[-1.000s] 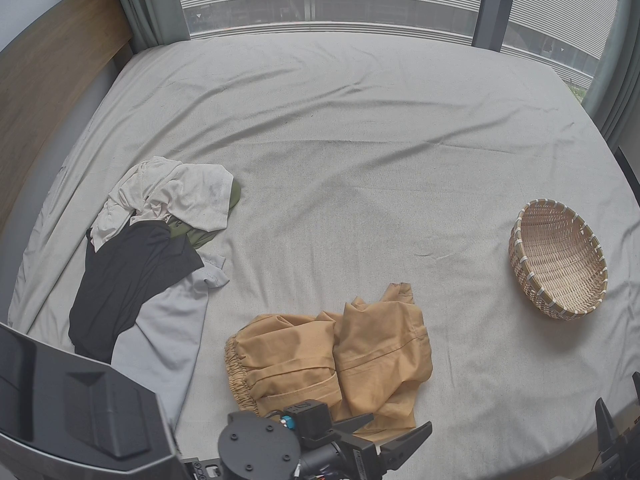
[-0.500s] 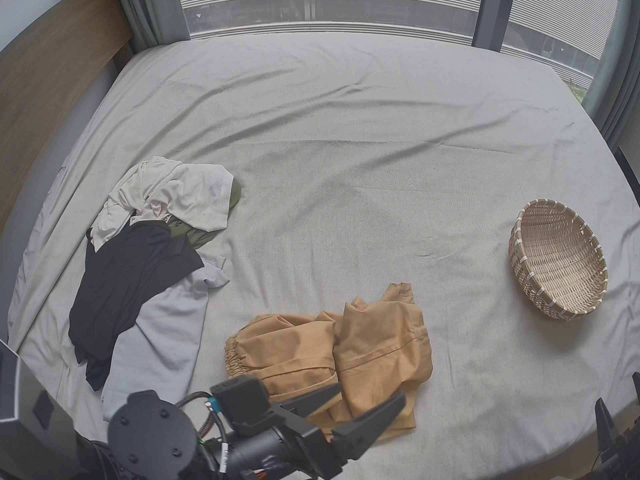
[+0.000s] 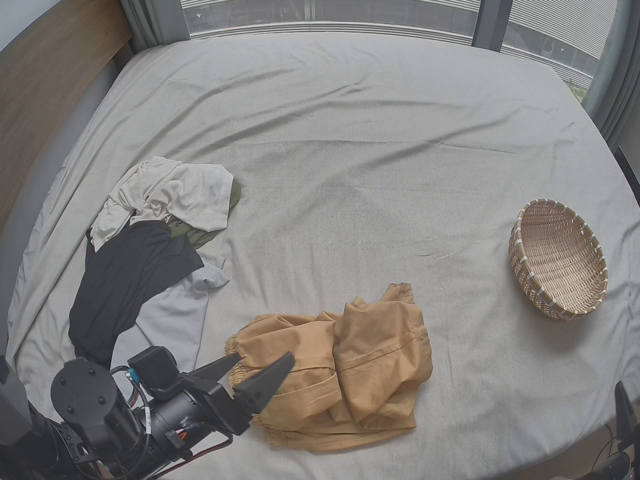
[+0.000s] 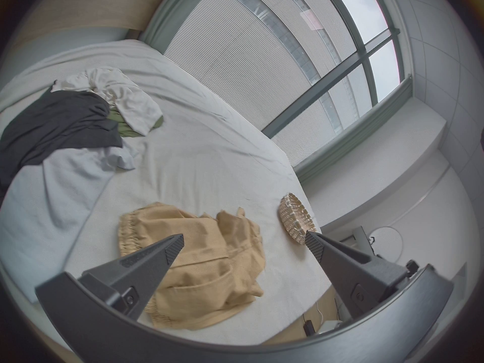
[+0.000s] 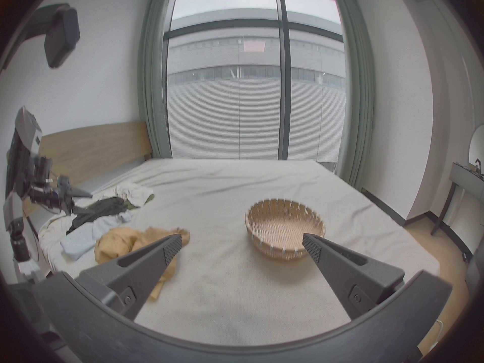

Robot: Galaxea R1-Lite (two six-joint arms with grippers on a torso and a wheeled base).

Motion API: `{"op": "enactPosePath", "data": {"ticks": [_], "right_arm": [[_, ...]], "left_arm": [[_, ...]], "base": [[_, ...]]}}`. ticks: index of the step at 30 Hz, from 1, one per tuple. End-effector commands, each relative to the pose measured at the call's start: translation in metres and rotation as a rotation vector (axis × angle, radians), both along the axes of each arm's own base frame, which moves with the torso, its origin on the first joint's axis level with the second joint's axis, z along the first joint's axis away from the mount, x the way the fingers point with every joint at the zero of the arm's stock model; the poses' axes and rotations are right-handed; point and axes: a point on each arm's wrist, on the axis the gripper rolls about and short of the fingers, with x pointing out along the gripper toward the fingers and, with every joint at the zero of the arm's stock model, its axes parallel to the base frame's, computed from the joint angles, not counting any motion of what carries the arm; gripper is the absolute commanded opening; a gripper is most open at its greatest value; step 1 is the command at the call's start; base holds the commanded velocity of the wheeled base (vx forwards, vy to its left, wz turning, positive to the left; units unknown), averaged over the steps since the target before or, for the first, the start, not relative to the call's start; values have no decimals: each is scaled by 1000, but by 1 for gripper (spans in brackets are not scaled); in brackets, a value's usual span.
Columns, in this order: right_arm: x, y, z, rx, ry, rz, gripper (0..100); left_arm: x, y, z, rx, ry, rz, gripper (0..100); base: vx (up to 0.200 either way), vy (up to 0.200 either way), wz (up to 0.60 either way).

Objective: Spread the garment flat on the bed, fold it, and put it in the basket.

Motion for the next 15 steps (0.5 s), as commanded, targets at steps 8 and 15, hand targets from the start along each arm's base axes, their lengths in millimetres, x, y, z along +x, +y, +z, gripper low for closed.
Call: {"op": "enactPosePath", "data": {"ticks": [8,15], "right_arm": [[73,12,79,237,294,370,100],[133,27,92,305,362,462,100]], "left_arm": [[19,36,-5,44,40,183,100],[23,39,-17,85,115,174,100]], "base": [[0,0,0],[0,0,0]]}}
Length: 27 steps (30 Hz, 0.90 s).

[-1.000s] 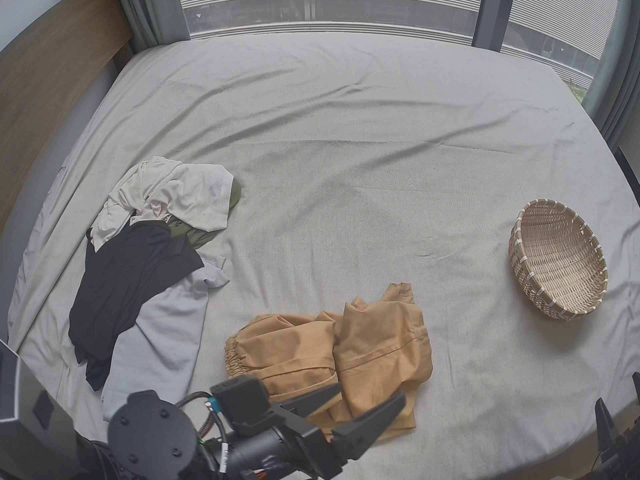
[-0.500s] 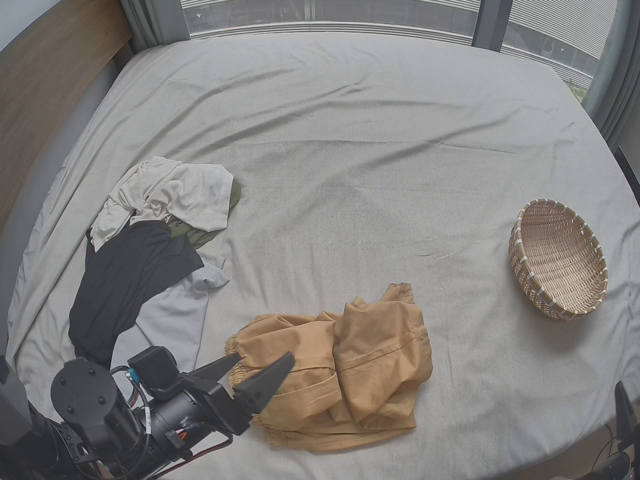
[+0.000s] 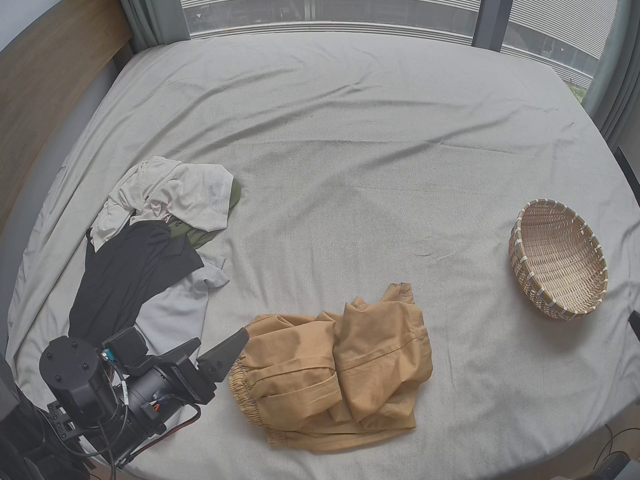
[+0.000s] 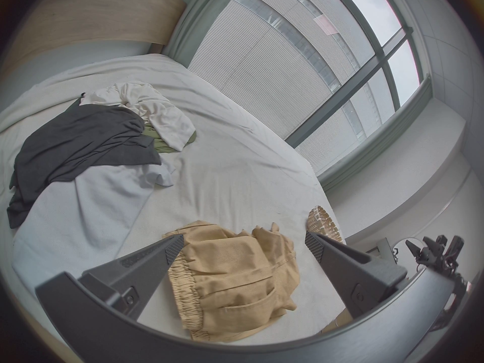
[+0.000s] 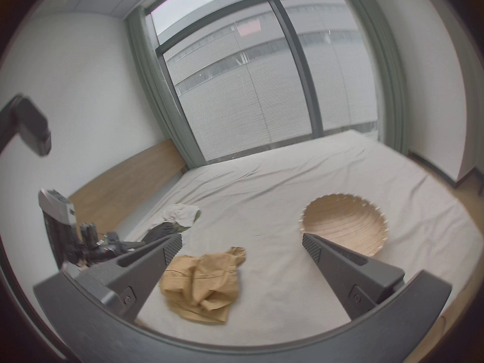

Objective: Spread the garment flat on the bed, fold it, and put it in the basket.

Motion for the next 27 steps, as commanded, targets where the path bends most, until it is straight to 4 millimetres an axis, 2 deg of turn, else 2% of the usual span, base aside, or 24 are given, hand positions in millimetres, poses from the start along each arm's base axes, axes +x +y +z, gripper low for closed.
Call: {"op": "enactPosePath", "data": {"ticks": [1,3,5,9,18,27], "right_arm": [[74,20,10,50,135,148,100],[82,23,8,49,145,172,100],[101,28,1,44,185,189,100],[116,34,-6,44,206,203,100],[134,40,-7,70,185,227,100],[157,46,-26,91,181,241,100]], "left_arm": [[5,9,-15,46,93,26,100],[6,8,-18,45,105,27,100],[7,7,-23,13,151,40,100],[7,6,-25,-35,184,52,100],[3,2,-28,-15,215,30,100],[-3,-2,-32,19,250,-4,100]], "base": [[0,0,0],[0,0,0],[0,0,0],[0,0,0],[0,0,0],[0,0,0]]}}
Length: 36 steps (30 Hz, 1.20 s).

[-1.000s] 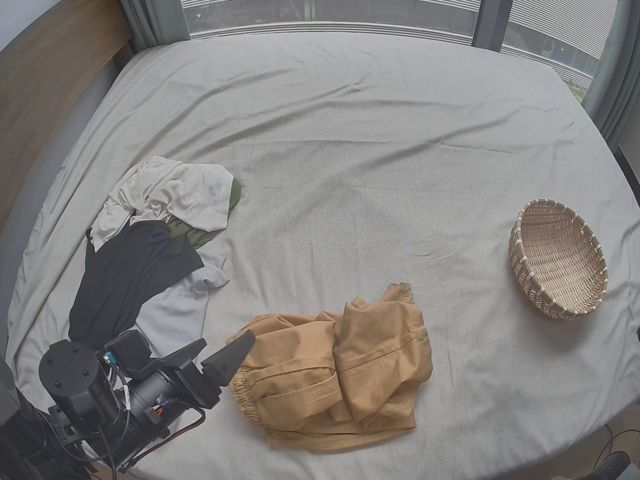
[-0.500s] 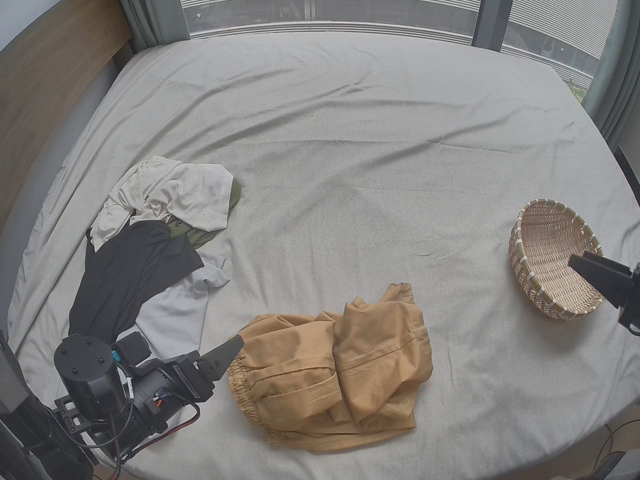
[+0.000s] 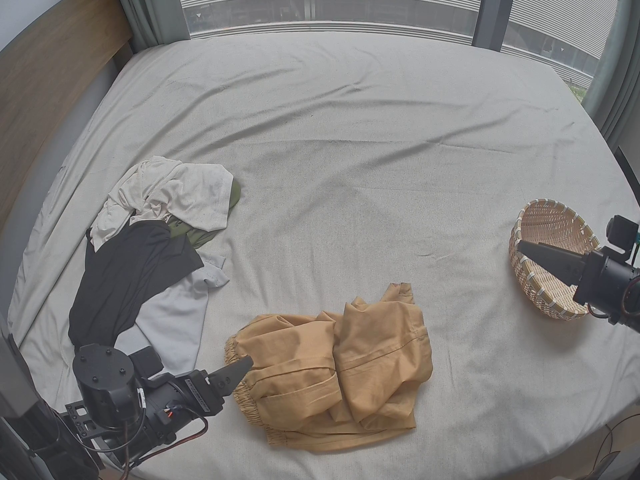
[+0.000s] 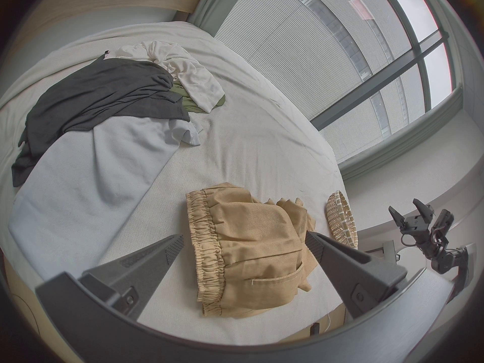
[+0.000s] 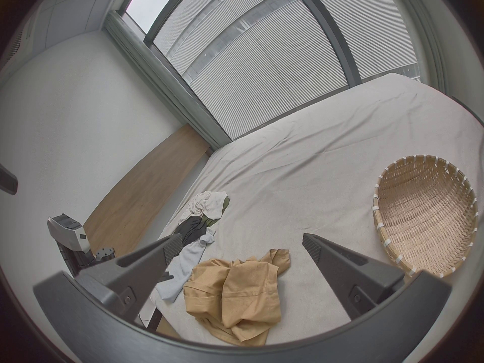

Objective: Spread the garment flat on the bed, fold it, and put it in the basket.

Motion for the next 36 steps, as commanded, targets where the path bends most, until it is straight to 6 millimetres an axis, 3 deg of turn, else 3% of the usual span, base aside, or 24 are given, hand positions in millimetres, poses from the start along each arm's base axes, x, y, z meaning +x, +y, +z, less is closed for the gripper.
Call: {"op": "enactPosePath", "data": {"ticks": [1,9,28,36], "right_arm": [[17,4,-23,-10,55,2,100],[30,8,-44,13,27,8,100],[34,7,-35,57,-29,10,100],[34,5,-34,59,-34,3,100]], "left_arm": [[-7,-1,-6,29,38,-26,100],[-12,-7,-17,40,127,-44,100],[6,-26,-63,54,200,-82,100],[8,-20,-53,37,165,-65,100]], "base": [[0,0,0],[0,0,0],[0,0,0],[0,0,0]]}}
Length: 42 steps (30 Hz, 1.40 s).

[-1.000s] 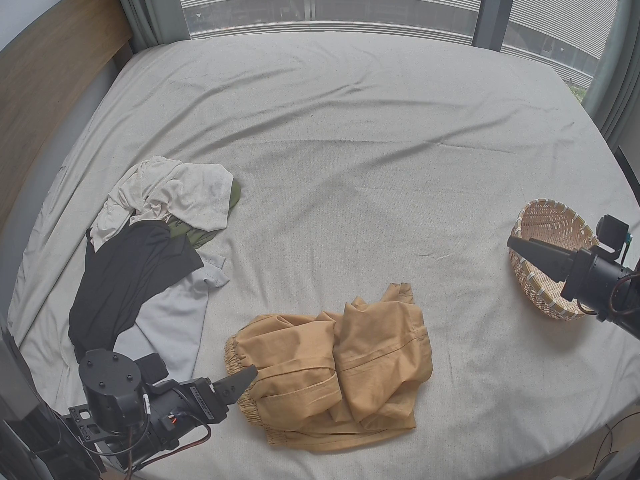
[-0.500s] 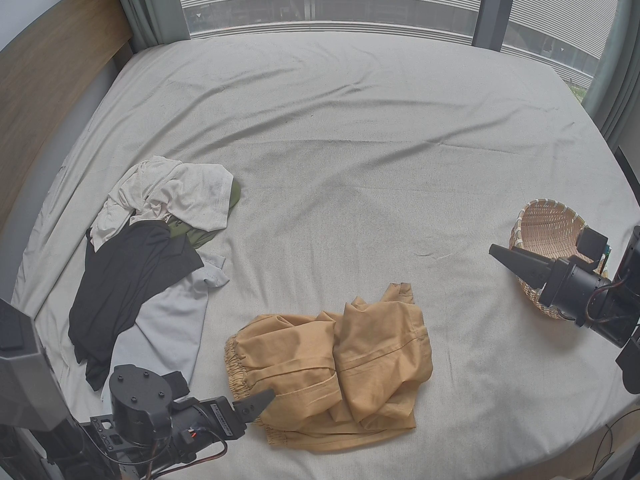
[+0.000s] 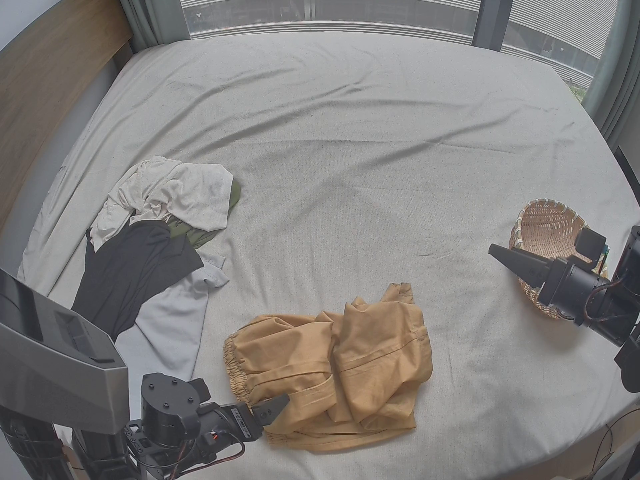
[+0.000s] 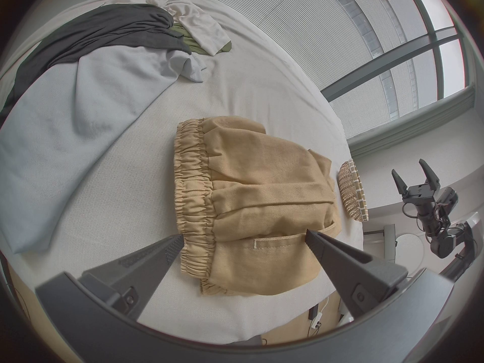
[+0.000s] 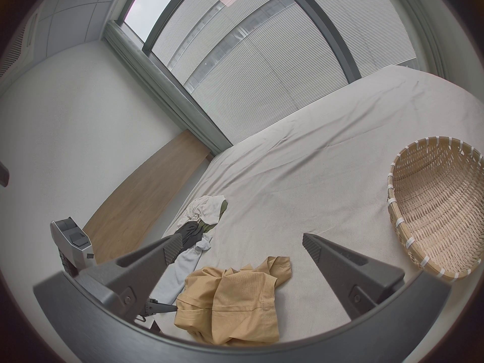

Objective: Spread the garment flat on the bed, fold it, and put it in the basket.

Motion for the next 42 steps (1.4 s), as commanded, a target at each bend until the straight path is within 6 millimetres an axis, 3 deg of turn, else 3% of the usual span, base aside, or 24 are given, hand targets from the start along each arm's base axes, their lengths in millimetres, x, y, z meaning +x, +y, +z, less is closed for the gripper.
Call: {"op": "enactPosePath", "data": {"ticks": [1,7,16,21,27,30,34,42], "right_arm": [[0,-1,3,3,-12,-2,100],[-1,-1,2,3,-11,-4,100],[-1,-1,2,3,-11,-2,100],[-1,-1,2,3,-11,-2,100],[-1,-1,2,2,-8,-2,100],[-1,0,2,2,-8,0,100],[-1,0,2,2,-6,1,100],[-1,1,2,2,-6,3,100]], "left_arm": [[-1,6,2,8,0,14,100],[2,8,1,32,-15,12,100],[13,0,-9,40,-11,13,100],[24,-9,-5,3,-56,14,100],[31,-17,15,-75,-140,10,100],[25,-18,40,-158,-205,2,100],[17,-16,55,-216,-229,-6,100],[13,-13,42,-178,-170,-33,100]], "base": [[0,0,0],[0,0,0],[0,0,0],[0,0,0],[0,0,0],[0,0,0],[0,0,0],[0,0,0]]}}
